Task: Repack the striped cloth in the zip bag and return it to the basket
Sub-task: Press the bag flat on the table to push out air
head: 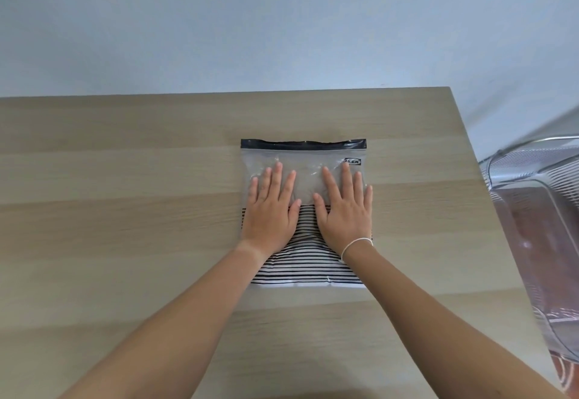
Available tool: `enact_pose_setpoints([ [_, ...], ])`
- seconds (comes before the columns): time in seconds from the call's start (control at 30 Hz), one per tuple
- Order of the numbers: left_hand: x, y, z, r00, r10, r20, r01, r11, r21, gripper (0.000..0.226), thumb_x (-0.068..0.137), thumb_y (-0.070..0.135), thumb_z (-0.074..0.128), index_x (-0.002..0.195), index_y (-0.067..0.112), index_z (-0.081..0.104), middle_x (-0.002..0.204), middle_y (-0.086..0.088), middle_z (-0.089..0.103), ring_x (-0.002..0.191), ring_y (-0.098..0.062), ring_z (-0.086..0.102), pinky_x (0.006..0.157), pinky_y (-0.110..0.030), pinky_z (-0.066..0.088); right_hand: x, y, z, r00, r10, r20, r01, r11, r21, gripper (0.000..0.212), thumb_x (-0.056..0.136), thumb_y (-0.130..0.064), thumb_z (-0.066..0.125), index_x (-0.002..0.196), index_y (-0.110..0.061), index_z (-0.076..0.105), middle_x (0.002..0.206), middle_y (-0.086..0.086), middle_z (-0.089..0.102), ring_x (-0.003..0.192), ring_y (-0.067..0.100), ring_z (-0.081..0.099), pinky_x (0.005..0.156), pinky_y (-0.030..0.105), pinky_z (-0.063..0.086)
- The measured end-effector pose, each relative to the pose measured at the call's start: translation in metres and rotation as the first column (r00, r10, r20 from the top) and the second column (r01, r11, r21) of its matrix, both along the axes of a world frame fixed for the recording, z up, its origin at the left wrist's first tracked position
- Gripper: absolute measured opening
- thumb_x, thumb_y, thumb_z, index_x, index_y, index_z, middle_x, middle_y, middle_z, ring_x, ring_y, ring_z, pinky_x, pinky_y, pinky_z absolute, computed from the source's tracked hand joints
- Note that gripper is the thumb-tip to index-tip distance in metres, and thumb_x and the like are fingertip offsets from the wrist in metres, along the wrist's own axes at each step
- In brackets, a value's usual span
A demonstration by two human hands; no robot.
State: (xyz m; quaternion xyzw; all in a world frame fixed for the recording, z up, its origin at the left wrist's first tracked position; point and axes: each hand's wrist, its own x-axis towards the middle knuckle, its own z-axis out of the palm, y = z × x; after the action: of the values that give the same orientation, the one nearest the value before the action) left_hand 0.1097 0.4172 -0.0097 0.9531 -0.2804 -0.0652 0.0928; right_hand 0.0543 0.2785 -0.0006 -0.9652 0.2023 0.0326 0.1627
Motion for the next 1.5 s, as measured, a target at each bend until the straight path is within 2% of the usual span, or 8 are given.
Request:
enact_pose_setpoints([
  [0.4,0.001,-0.004,-0.002,1.000,0.009,0.003,-0.009,1.000,0.013,0.057,0.095,0.040,0.014,0.146,0.020,0.003,0.157,-0.008,0.000,0.144,-0.024,-0.005,0.115,-0.040,-0.008,0.001,-0.001,0.000,1.000,0.006,-0.024,-0.006,1.000,-0.005,0.054,0.094,-0.047,0.021,0.144,-0.037,0.004,0.158,0.002,-0.002,0.144,0.026,-0.006,0.116,0.043,-0.005],
  [1.5,0.002,-0.012,0.002,1.000,0.023,0.008,-0.023,0.999,0.043,0.055,0.095,0.038,0.021,0.146,0.018,0.012,0.157,-0.009,0.008,0.145,-0.024,0.003,0.115,-0.040,-0.003,0.005,-0.004,-0.002,0.998,0.020,-0.066,-0.023,0.999,-0.036,0.053,0.093,-0.046,0.019,0.144,-0.034,0.010,0.158,0.003,0.004,0.144,0.026,-0.003,0.116,0.043,-0.004],
])
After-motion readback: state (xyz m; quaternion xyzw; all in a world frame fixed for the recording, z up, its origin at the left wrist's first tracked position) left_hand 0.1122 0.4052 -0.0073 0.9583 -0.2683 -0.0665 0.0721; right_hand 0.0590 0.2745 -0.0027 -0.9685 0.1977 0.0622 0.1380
